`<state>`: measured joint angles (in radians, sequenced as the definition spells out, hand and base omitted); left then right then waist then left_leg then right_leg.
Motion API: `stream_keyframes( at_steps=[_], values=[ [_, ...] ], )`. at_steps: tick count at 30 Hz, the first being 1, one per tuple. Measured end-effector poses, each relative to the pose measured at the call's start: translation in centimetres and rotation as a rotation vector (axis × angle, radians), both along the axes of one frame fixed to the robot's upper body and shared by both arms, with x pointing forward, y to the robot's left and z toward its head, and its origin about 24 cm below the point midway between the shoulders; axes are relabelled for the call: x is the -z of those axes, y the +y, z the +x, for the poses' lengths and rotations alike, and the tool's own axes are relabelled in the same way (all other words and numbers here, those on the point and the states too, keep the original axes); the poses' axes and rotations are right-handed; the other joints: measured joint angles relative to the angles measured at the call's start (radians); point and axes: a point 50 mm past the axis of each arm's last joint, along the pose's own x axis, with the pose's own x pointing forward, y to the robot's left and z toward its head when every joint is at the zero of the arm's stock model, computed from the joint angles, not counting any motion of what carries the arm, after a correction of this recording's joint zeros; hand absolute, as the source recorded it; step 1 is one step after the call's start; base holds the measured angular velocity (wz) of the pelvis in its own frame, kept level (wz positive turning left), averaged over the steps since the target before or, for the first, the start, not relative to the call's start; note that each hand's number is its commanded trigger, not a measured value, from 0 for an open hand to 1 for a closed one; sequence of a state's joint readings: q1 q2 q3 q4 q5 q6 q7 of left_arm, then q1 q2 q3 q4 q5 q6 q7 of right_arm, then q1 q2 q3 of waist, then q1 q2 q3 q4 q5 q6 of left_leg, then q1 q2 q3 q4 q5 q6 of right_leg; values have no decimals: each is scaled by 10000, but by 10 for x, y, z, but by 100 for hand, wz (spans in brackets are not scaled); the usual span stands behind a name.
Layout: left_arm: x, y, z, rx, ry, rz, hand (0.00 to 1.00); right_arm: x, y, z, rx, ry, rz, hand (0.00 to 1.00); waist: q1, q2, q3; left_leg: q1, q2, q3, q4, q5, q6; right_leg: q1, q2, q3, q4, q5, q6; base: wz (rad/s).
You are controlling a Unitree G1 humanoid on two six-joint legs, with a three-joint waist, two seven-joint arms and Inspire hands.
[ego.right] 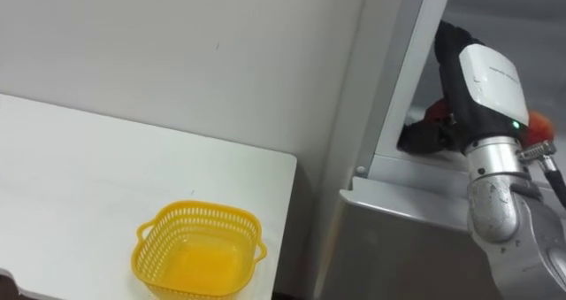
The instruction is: Retrieve from the upper fridge
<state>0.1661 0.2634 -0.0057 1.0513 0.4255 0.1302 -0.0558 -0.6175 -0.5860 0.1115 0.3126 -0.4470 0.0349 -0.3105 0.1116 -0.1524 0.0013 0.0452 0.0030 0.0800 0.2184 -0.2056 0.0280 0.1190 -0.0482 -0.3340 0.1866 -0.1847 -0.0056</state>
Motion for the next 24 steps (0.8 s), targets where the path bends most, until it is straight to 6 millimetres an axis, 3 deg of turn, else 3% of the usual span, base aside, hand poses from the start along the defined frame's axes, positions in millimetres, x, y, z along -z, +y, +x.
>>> stream_keyframes(
  at_steps=[9,14,21,24],
  values=[
    [0,0,0,17,-35,-48,0,6,-2,-2,114,23,67,0,-43,30,13,-4,9,11,-6,-1,-3,-5,-5,18,-14,1,0,0],
    [0,0,0,9,-79,2,0,7,-3,-2,163,66,68,0,-47,92,-22,-9,0,6,35,-3,0,14,-12,-1,-13,9,7,0],
    [-1,-2,-2,17,-186,-16,0,12,-7,-1,263,306,373,0,-40,328,-140,10,-4,-3,49,-3,1,47,-21,-18,-12,17,9,0],
    [-1,-3,-2,13,-193,-26,0,12,-8,0,222,322,540,0,-44,426,-100,40,1,-7,55,-2,0,86,-23,-21,-12,17,9,0]
  ],
)
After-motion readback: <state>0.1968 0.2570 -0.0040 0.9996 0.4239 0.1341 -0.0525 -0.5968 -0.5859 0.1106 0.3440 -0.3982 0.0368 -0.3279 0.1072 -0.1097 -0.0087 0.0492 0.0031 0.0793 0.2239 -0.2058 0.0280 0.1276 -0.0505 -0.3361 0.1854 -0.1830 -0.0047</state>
